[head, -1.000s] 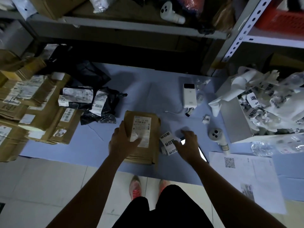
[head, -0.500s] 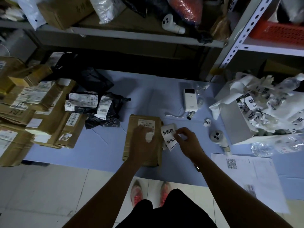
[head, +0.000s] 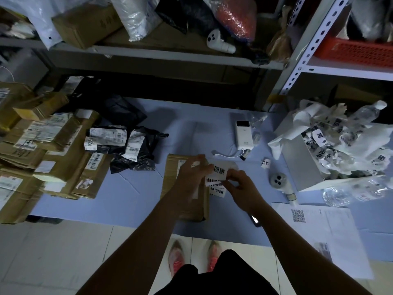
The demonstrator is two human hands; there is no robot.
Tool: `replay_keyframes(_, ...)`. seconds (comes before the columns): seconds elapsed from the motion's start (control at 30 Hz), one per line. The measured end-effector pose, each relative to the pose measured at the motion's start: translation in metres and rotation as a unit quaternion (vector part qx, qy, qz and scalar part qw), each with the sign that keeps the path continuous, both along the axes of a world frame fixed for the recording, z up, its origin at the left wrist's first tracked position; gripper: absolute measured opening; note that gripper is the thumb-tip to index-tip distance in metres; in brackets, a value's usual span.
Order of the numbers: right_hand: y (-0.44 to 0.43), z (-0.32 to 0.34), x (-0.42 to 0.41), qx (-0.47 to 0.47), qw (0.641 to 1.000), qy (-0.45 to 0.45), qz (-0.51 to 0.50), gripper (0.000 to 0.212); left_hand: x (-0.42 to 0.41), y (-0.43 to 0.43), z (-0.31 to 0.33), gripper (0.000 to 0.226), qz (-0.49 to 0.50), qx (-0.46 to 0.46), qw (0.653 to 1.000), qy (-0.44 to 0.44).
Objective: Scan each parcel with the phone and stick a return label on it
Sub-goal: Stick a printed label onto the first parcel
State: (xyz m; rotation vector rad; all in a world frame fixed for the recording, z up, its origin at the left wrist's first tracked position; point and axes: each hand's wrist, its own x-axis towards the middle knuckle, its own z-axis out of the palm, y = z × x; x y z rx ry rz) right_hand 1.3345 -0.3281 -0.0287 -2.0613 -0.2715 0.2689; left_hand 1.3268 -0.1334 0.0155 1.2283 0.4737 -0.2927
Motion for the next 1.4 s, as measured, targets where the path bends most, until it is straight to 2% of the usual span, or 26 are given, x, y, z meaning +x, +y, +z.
replay_keyframes(0.13,0.003,0.004,-0.002,-0.045,0.998,-0.028,0.021,0.019,0.006,0.003,0.01,0.051,-0.027,0.007,0.996,-0.089)
replay_keyframes(0.23,0.006,0.009,-0.001,-0.033,0.999,-0.014,0.028,0.018,0.009,0.004,0.014,0.05,-0.023,0.024,0.99,-0.137)
replay_keyframes(0.33,0.01,0.019,0.003,-0.038,0.998,0.035,0.037,0.016,0.011,0.007,0.011,0.044,-0.004,0.078,0.982,-0.173)
replay_keyframes(0.4,0.015,0.03,0.004,0.016,0.997,0.071,0.021,0.02,0.011,0.009,0.009,0.045,-0.008,0.119,0.976,-0.185)
replay_keyframes(0.47,0.024,0.046,0.005,0.114,0.989,0.095,-0.005,0.02,0.01,0.011,0.009,0.046,-0.009,0.158,0.968,-0.196)
replay_keyframes(0.53,0.032,0.059,0.009,0.162,0.983,0.086,-0.029,0.014,0.008,0.011,0.011,0.042,0.002,0.198,0.956,-0.218)
replay_keyframes(0.67,0.045,0.069,0.011,0.127,0.99,0.039,-0.038,0.017,0.003,0.011,0.015,0.028,-0.005,0.339,0.896,-0.286)
replay_keyframes(0.8,0.047,0.067,0.011,0.12,0.99,0.052,-0.049,0.018,0.002,0.019,0.015,0.02,-0.071,0.51,0.782,-0.351)
replay_keyframes(0.87,0.047,0.067,0.011,0.108,0.992,0.057,-0.041,0.017,0.001,0.022,0.016,0.022,-0.091,0.534,0.759,-0.361)
replay_keyframes(1.0,0.049,0.069,0.01,0.075,0.996,0.04,-0.022,0.017,0.002,0.026,0.013,0.027,-0.101,0.547,0.753,-0.352)
replay_keyframes(1.17,0.051,0.072,0.011,0.048,0.999,0.013,-0.003,0.019,0.004,0.03,0.016,0.019,-0.084,0.487,0.802,-0.337)
replay_keyframes(1.3,0.052,0.072,0.011,0.028,1.0,-0.011,0.004,0.018,0.006,0.033,0.015,0.022,-0.086,0.469,0.821,-0.315)
replay_keyframes(1.4,0.053,0.07,0.011,0.025,1.0,-0.012,0.002,0.017,0.005,0.032,0.013,0.014,-0.062,0.411,0.86,-0.295)
